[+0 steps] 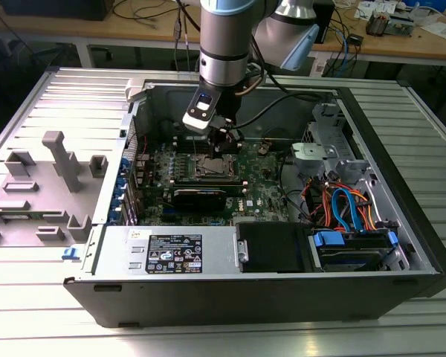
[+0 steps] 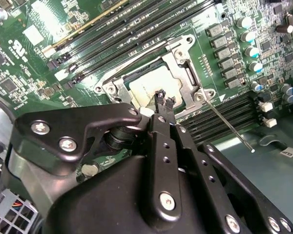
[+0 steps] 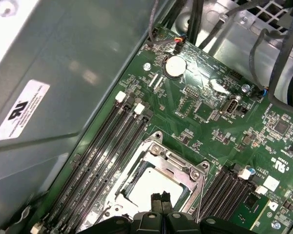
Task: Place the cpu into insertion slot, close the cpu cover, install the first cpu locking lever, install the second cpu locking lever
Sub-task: 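Install the first cpu locking lever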
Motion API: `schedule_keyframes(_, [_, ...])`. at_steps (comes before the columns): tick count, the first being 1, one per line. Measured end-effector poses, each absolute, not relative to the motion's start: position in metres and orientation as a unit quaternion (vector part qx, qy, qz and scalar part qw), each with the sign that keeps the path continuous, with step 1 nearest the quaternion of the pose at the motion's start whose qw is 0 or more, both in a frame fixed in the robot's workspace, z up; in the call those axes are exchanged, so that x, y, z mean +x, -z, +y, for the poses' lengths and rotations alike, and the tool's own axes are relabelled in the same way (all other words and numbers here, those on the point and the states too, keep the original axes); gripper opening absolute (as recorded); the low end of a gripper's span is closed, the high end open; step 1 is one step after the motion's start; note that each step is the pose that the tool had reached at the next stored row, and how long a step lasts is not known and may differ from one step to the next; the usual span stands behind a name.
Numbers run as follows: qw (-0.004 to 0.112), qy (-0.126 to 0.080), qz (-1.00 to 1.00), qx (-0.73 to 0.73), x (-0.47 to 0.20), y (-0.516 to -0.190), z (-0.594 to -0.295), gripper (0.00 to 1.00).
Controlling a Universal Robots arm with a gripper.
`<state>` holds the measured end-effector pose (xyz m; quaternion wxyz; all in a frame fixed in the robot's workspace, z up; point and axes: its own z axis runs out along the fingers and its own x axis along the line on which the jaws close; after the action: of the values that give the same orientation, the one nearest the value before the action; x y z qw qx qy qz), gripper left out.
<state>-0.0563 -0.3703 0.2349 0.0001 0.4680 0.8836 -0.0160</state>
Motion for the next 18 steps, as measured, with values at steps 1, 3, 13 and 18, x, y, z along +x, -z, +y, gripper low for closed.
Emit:
schedule_keyframes(1, [0.000,0.016,0.888,0.460,-0.056,-0.235,-0.370,0.11])
schedule_keyframes(3, [0.001,0.016,0.897,0.443,-0.056,-0.235,-0.370,0.11])
schedule_keyframes(13, [0.001,0.016,0.902,0.432,-0.058,-0.257,-0.371,0.11])
schedule_keyframes(18, [0.001,0.016,0.904,0.426,-0.058,-0.282,-0.371,0.11])
